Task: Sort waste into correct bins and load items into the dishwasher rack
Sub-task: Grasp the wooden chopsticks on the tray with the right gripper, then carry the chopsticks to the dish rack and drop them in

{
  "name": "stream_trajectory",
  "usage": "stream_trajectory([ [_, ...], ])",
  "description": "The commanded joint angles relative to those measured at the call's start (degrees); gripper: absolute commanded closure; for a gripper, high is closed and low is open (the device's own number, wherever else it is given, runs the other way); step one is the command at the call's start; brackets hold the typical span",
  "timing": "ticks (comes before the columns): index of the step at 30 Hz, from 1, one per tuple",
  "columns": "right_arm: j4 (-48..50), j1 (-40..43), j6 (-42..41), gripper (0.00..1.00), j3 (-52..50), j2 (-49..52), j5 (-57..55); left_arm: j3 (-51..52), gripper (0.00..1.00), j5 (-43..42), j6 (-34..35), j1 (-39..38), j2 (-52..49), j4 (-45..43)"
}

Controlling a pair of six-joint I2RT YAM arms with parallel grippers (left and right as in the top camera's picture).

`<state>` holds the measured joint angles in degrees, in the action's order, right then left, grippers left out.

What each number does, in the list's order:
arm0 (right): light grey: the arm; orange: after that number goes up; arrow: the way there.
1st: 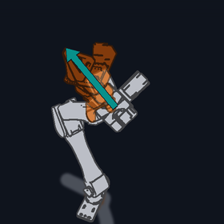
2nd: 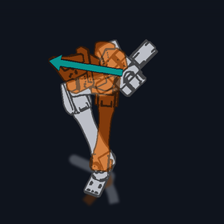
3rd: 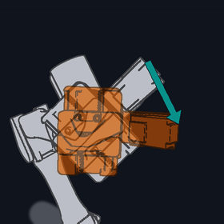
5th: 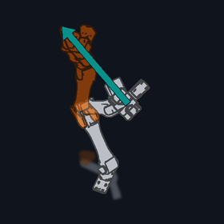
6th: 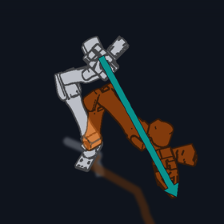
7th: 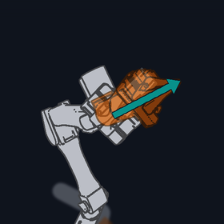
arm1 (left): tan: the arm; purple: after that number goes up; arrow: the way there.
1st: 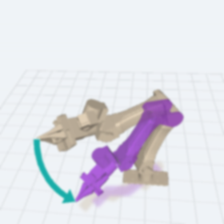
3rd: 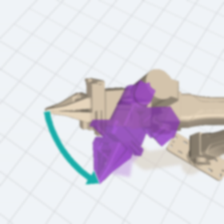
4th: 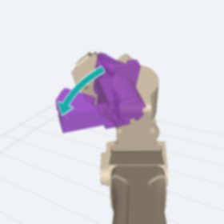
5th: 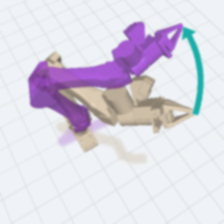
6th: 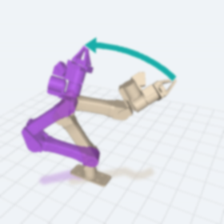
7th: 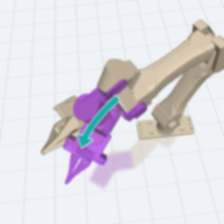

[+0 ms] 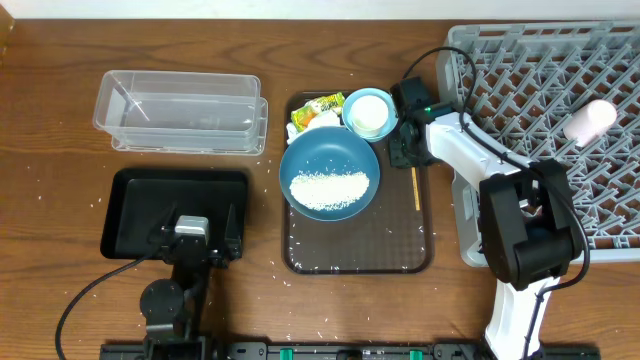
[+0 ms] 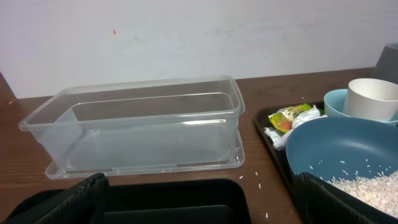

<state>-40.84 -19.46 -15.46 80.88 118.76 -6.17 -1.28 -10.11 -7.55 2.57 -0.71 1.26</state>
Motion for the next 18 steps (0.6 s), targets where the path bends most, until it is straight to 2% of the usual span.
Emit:
stream_trajectory([
  [1,-0.98,0.37,-2.93,0.85,-0.35,1.90,-0.42,1.05,0.03,-0.57,-0.35,0.24,0.04,1.90],
  [3,-1.75,0.50,-3.39,0.97,0.00,1.64,-0.42,1.05,0.04,-0.57,-0.35,0.24,0.04,1.90],
  [4,-2.45,0.57,-3.37,0.99,0.50,1.46,-0.42,1.05,0.04,-0.57,-0.35,0.24,0.04,1.90],
  [12,-12.15,3.21,-2.03,0.99,11.19,-1.01,-0.44,1.05,0.04,-0.57,-0.35,0.24,0.04,1.90],
  [18,-19.69,7.65,4.83,0.99,22.21,-2.80,-0.98,1.05,0.04,-0.57,-0.35,0.24,0.04,1.90],
])
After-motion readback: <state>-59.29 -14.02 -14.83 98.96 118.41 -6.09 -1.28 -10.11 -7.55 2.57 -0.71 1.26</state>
